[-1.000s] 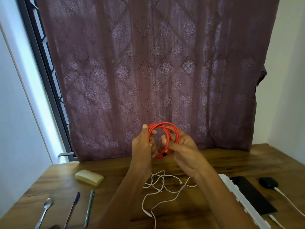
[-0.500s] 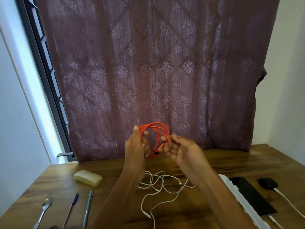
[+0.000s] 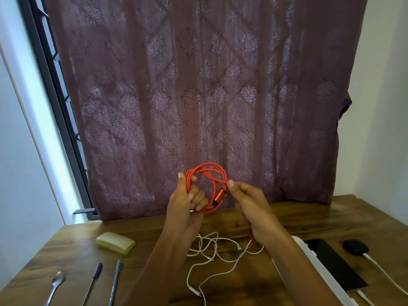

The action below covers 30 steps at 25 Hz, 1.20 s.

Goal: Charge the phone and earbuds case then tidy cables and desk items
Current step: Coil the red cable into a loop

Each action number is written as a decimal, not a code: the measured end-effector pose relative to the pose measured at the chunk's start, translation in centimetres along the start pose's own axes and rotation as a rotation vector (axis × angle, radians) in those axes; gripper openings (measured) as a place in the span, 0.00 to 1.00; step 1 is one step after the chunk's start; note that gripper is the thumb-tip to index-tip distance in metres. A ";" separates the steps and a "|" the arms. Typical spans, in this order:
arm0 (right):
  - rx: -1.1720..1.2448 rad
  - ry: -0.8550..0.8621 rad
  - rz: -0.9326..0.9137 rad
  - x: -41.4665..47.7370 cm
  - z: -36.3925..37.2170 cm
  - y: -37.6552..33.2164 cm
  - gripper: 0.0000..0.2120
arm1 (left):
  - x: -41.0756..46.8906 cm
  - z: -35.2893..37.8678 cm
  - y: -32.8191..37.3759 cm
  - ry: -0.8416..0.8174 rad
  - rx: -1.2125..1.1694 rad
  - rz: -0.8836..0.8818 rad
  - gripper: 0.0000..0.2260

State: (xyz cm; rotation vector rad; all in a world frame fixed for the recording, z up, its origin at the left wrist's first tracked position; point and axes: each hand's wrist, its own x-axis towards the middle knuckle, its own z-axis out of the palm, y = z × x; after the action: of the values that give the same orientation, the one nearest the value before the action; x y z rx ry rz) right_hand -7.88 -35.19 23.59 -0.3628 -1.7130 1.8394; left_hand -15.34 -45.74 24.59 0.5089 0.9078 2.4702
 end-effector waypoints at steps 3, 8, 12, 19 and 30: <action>0.304 -0.178 0.191 -0.1 0.2 0.5 0.13 | -0.3 -0.2 -0.2 -0.021 -0.102 -0.067 0.18; 0.325 -0.139 0.182 0.9 -0.6 0.6 0.11 | -0.4 -1.2 -0.4 0.001 0.104 -0.181 0.18; 0.114 -0.110 0.086 1.3 -1.1 0.4 0.11 | 0.4 -1.5 -0.3 -0.014 0.292 -0.194 0.21; -0.262 -0.240 -0.146 1.0 -1.6 -1.4 0.11 | 1.9 -0.4 3.3 -0.513 1.372 0.211 0.08; -0.461 0.000 -0.484 2.7 -2.6 -1.1 0.07 | 0.5 0.3 0.3 -0.333 1.570 0.442 0.10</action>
State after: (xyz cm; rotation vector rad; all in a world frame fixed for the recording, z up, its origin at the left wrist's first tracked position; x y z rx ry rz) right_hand -8.23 -31.50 24.81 -0.1077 -2.0050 1.0991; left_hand -15.71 -45.57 25.09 1.6194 2.6155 1.3171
